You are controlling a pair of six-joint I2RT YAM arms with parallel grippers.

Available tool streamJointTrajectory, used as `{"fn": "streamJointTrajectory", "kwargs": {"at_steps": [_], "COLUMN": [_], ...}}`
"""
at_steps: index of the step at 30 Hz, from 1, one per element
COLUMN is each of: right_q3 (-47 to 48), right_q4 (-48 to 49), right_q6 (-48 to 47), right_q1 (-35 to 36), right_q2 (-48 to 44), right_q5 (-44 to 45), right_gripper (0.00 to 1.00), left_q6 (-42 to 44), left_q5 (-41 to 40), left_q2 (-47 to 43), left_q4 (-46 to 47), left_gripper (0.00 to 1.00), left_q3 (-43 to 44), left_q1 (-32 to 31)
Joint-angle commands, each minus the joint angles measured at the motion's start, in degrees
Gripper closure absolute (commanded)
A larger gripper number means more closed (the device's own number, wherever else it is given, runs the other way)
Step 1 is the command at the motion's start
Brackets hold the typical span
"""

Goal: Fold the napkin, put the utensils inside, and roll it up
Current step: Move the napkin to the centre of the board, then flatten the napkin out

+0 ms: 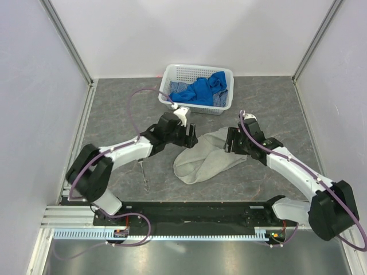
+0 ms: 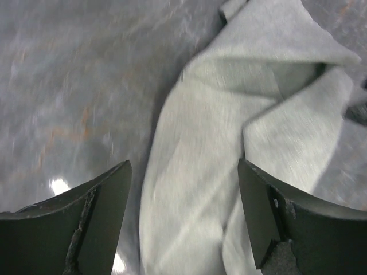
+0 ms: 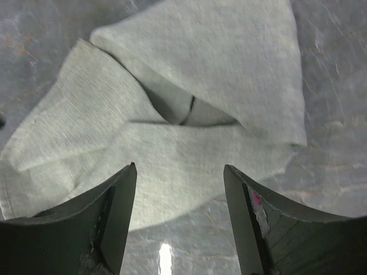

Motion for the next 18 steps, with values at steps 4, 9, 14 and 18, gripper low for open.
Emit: {"fn": "streamJointTrajectory", "kwargs": {"at_steps": [4,9,14,18], "right_q3": [-2.60,-3.31,-4.02,-3.66], "right_q4": [-4.26,-5.93,-6.20,-6.02], "right_q6": [1.59,1.86,2.12,1.77], "right_q1": [-0.93,-1.10,-1.28,-1.28], "right_q2": [-7.48,-9.33,-9.69,-8.81], "right_q5": [-0.29,-0.03,-0.11,-0.12], "right_gripper": [0.29,0.28,0.28,0.28], "left_q6": [16.51,18.36,18.45,18.36], "left_q5": [2.78,6.20,7.71,9.29], "left_q2": [17.08,23.26,25.37,26.60], "left_q4": [5.92,3.01,2.92,2.84], "left_gripper": [0.23,0.29,0.35,0.39], "left_q3": [13.84,19.57,19.84,20.01], "left_q1": [-0.15,-0.15,-0.23,-0.32]}}
